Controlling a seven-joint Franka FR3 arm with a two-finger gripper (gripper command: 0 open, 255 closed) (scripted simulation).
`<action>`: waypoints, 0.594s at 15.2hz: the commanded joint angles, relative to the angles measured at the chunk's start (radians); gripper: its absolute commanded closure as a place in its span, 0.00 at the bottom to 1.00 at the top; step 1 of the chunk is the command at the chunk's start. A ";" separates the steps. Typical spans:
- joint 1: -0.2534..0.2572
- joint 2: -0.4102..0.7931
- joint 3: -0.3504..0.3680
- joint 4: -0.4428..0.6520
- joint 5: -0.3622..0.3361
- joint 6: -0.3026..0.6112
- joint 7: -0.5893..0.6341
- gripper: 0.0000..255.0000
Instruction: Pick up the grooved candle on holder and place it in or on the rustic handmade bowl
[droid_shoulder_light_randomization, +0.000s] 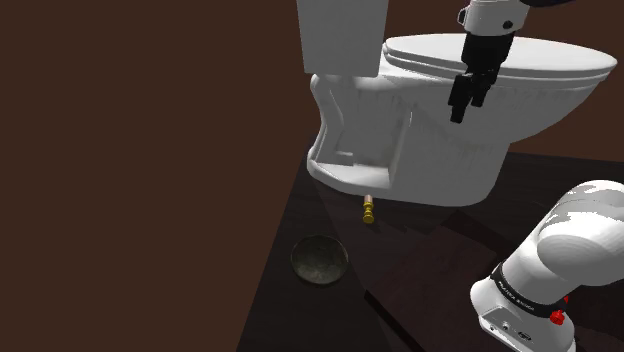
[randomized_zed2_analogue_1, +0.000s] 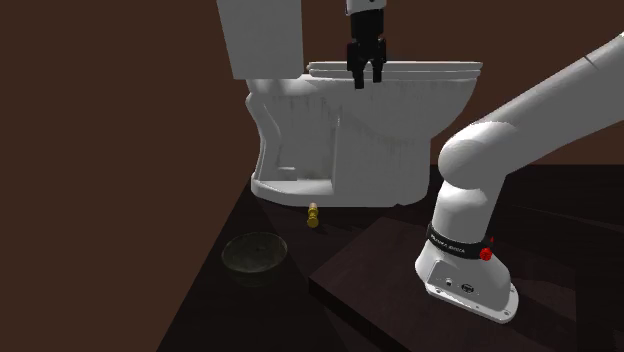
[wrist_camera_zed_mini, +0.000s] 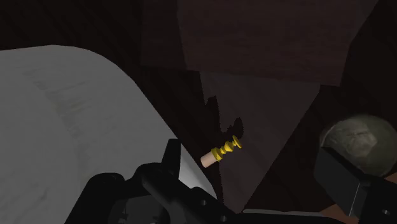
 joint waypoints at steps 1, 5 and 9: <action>0.000 0.000 0.000 0.000 0.000 0.000 0.000 0.00; -0.010 0.060 0.012 -0.083 0.010 0.129 0.051 0.00; -0.020 0.144 0.024 -0.146 0.017 0.262 0.101 0.00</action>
